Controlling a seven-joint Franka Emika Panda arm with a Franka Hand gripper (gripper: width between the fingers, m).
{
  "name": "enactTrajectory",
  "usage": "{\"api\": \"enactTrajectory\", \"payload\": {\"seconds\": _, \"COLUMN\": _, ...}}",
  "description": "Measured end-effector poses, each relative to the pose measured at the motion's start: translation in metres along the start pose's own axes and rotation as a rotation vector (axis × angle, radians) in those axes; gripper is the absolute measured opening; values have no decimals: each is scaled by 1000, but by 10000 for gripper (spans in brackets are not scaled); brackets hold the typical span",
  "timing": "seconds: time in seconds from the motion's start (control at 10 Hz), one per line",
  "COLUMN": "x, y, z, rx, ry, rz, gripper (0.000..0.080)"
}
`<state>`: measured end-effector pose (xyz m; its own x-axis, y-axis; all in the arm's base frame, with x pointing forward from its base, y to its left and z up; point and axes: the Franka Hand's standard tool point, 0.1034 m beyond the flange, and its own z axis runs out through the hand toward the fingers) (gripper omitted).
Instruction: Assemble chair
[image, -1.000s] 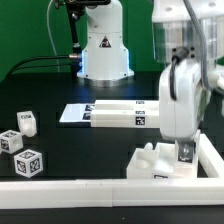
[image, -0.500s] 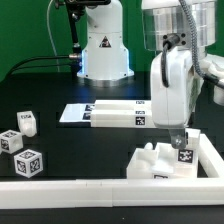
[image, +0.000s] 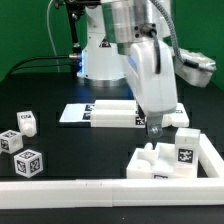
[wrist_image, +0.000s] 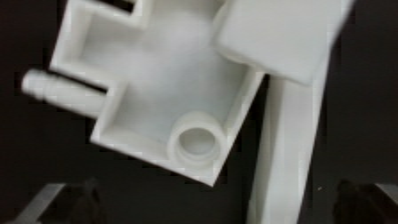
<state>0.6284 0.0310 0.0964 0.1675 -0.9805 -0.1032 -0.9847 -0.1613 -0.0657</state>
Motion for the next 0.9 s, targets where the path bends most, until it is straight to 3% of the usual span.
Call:
{"api": "enactTrajectory", "payload": {"seconds": 0.1, "x": -4, "y": -10, "z": -1, "rx": 42, "ry": 35, "rz": -2, "gripper": 649}}
{"api": "enactTrajectory", "payload": {"seconds": 0.4, "x": 0, "y": -9, "z": 0, "rx": 40, "ry": 48, "rz": -258, "gripper": 649}}
{"api": "enactTrajectory", "payload": {"seconds": 0.5, "x": 19, "y": 3, "z": 4, "rx": 65, "ry": 78, "rz": -365, "gripper": 649}}
{"api": "enactTrajectory", "payload": {"seconds": 0.7, "x": 64, "y": 42, "z": -4, "rx": 30, "ry": 62, "rz": -613, "gripper": 649}}
{"api": "enactTrajectory", "payload": {"seconds": 0.9, "x": 66, "y": 42, "z": -4, "rx": 11, "ry": 81, "rz": -763, "gripper": 649}}
